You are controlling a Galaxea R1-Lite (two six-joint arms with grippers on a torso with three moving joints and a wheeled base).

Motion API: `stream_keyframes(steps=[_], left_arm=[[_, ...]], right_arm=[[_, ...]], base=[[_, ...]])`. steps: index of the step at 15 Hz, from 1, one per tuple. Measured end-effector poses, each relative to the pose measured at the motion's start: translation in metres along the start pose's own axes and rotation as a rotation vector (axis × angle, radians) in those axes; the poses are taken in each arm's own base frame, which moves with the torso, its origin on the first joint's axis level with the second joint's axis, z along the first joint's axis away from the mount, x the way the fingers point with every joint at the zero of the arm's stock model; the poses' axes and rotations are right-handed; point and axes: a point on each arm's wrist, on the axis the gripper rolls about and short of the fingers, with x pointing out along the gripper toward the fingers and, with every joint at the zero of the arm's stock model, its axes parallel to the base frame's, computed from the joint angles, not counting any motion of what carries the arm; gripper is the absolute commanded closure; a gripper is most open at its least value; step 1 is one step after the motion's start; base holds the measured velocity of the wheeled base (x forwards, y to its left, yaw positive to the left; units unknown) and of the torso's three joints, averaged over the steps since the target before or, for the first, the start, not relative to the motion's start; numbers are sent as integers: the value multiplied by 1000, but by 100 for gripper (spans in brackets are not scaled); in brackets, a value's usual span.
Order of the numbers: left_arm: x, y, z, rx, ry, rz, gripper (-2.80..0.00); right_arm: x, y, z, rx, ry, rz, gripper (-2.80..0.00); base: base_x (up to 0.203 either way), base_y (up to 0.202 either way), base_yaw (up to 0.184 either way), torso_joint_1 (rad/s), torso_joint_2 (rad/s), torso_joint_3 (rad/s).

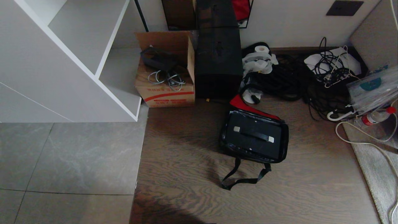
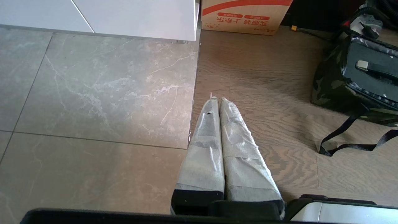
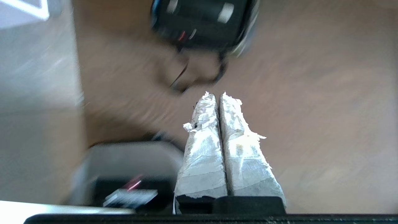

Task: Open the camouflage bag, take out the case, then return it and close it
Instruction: Grip the handle

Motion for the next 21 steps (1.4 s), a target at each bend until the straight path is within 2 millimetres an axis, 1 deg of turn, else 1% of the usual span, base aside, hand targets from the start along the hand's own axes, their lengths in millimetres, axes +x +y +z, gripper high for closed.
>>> stream_keyframes(steps=[1,2,3,4,5,6,7,8,9,10,12,14,15,17,18,20,21], left_arm=[[0,0,0,0,0,0,0],[0,0,0,0,0,0,0],[0,0,0,0,0,0,0],[0,0,0,0,0,0,0],[0,0,0,0,0,0,0],[0,0,0,0,0,1,0],[0,0,0,0,0,0,0],[0,0,0,0,0,0,0],[0,0,0,0,0,0,0],[0,0,0,0,0,0,0],[0,0,0,0,0,0,0],[0,0,0,0,0,0,0],[0,0,0,0,0,0,0],[0,0,0,0,0,0,0],[0,0,0,0,0,0,0],[0,0,0,0,0,0,0],[0,0,0,0,0,1,0]], right_arm=[[18,2,18,31,64,14,0],[37,3,32,55,119,19,0],[63,4,47,86,171,21,0],[93,3,59,126,215,18,0],[117,2,68,161,237,18,0],[146,1,75,198,253,20,0],[174,-1,78,223,266,23,0],[202,-3,77,239,276,29,0],[235,-6,74,246,285,45,0],[262,-7,69,242,289,60,-280],[312,-7,55,207,280,99,-280],[339,-5,46,180,258,127,-280],[347,-3,42,161,263,127,-280],[373,6,37,50,252,120,-280],[390,12,31,-17,253,113,-280],[427,28,11,-207,251,100,-280],[439,35,4,-289,239,87,-280]], base=[[0,0,0,0,0,0],[0,0,0,0,0,0],[0,0,0,0,0,0],[0,0,0,0,0,0],[0,0,0,0,0,0],[0,0,0,0,0,0],[0,0,0,0,0,0],[0,0,0,0,0,0],[0,0,0,0,0,0],[0,0,0,0,0,0],[0,0,0,0,0,0],[0,0,0,0,0,0],[0,0,0,0,0,0],[0,0,0,0,0,0],[0,0,0,0,0,0],[0,0,0,0,0,0],[0,0,0,0,0,0]])
